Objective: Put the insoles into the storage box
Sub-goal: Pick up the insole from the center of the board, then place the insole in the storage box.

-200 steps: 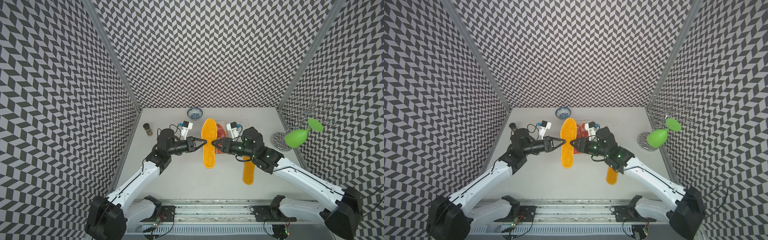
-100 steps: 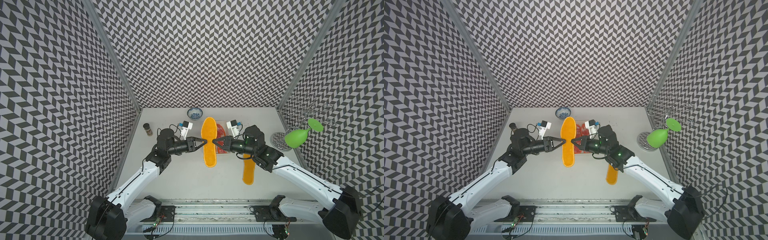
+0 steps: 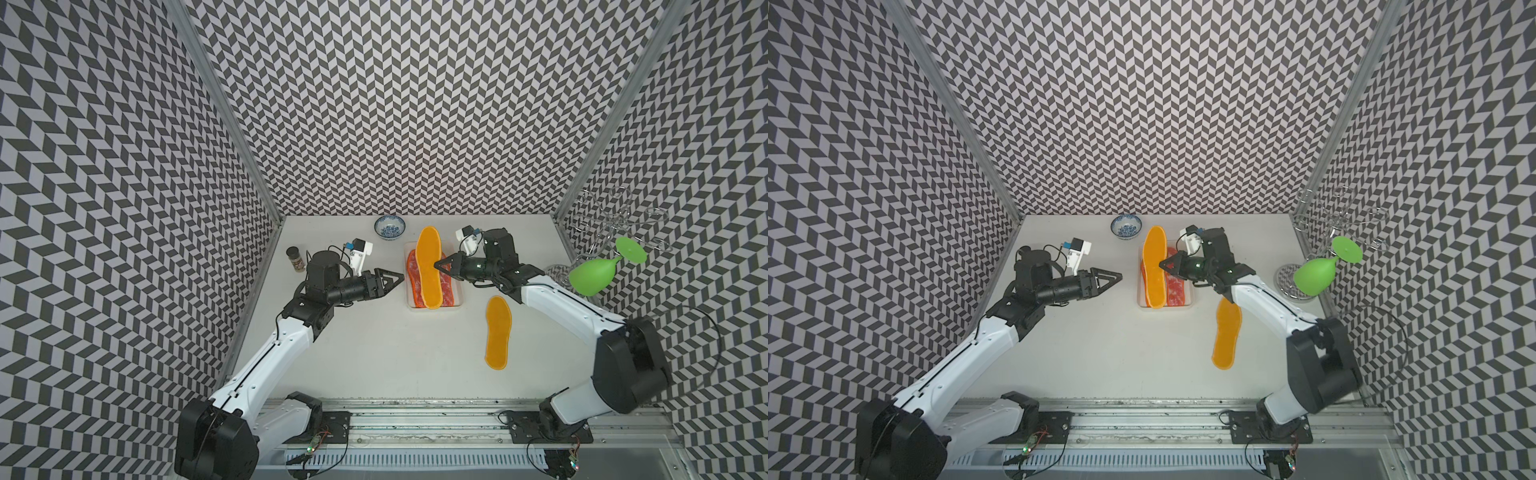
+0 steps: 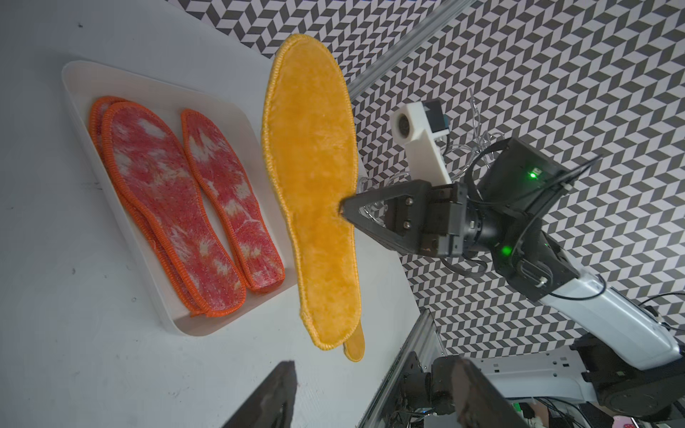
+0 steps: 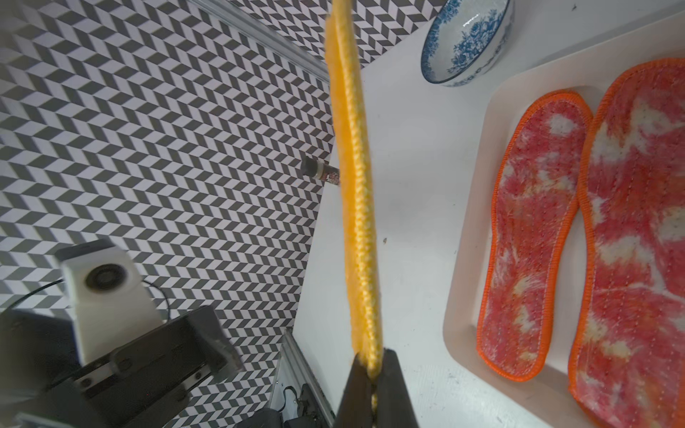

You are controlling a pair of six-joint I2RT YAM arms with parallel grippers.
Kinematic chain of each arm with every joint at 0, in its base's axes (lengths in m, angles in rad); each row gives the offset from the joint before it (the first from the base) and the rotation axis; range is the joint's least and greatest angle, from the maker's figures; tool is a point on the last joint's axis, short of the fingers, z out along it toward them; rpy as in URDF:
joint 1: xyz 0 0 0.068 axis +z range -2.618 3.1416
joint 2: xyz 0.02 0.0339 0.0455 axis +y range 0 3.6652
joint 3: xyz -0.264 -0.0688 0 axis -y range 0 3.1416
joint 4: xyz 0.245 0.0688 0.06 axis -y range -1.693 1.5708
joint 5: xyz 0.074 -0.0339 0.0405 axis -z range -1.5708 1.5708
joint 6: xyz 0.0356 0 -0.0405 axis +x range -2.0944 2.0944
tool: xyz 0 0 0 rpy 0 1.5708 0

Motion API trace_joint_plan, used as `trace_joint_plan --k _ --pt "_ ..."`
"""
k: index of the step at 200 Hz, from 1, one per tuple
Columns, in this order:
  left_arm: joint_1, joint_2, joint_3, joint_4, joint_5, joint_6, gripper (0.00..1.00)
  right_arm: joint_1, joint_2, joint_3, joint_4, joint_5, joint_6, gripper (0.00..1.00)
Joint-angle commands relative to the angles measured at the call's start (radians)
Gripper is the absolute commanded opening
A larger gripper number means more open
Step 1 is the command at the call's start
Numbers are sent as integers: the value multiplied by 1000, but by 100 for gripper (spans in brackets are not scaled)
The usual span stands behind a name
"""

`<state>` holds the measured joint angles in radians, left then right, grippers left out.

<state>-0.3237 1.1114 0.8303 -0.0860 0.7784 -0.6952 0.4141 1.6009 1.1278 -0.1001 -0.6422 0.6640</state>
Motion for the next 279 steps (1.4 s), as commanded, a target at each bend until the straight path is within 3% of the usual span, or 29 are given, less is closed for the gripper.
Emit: trace_joint_plan --k 1,77,120,209,279 --pt "23 16 30 -39 -13 82 72 -9 102 71 -18 -59 -91 0" --pt "78 67 46 -57 24 124 76 -48 436 253 3 -99 -113 0" --pt "95 87 43 -56 44 131 76 -55 510 266 49 -118 -66 0" --pt "104 134 61 -78 62 153 76 -64 581 291 22 -92 -100 0" --pt "104 151 68 -78 72 152 76 -61 506 294 -53 -16 -128 31"
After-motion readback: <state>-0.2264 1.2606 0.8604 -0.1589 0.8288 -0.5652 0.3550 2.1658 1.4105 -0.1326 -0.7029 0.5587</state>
